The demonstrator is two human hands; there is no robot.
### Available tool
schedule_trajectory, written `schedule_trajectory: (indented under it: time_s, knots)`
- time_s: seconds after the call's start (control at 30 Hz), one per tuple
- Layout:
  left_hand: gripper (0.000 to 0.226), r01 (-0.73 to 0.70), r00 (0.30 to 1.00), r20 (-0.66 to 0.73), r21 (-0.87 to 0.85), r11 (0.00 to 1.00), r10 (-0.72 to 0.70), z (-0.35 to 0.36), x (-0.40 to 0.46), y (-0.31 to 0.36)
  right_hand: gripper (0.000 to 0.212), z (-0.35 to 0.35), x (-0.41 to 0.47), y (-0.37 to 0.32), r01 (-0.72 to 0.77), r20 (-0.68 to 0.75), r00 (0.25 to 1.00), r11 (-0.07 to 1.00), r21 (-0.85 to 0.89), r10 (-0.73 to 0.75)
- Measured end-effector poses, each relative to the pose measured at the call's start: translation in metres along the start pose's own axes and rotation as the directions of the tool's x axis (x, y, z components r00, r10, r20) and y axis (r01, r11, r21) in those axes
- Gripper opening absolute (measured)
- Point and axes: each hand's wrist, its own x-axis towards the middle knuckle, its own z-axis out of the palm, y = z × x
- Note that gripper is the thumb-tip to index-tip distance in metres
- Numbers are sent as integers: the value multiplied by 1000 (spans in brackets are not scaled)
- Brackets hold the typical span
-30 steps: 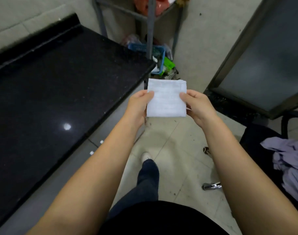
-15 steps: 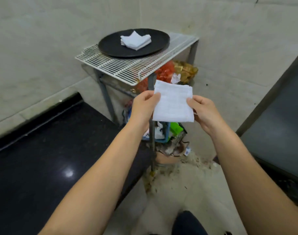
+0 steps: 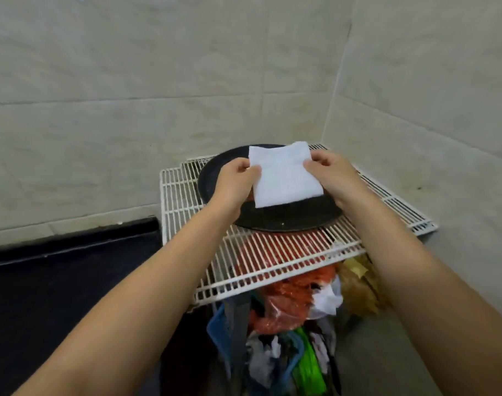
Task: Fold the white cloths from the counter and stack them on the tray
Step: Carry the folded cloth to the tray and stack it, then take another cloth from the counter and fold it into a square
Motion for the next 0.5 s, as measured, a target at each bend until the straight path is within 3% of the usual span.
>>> schedule_trajectory:
  time_s: [0.13, 0.3, 0.5]
  knots:
    - [16, 43, 992, -121, 22, 999, -39, 20, 57, -3, 25, 4, 78, 17, 5, 110, 994, 999, -52, 1]
    - [14, 90, 966, -257, 228, 969, -29, 23, 91, -23, 20, 19, 116, 45, -13, 191, 980, 983, -185, 49]
    - [20, 133, 957, -288, 388, 912, -17, 25, 97, -49, 19, 22, 124, 58, -17, 219, 973, 966, -257, 75]
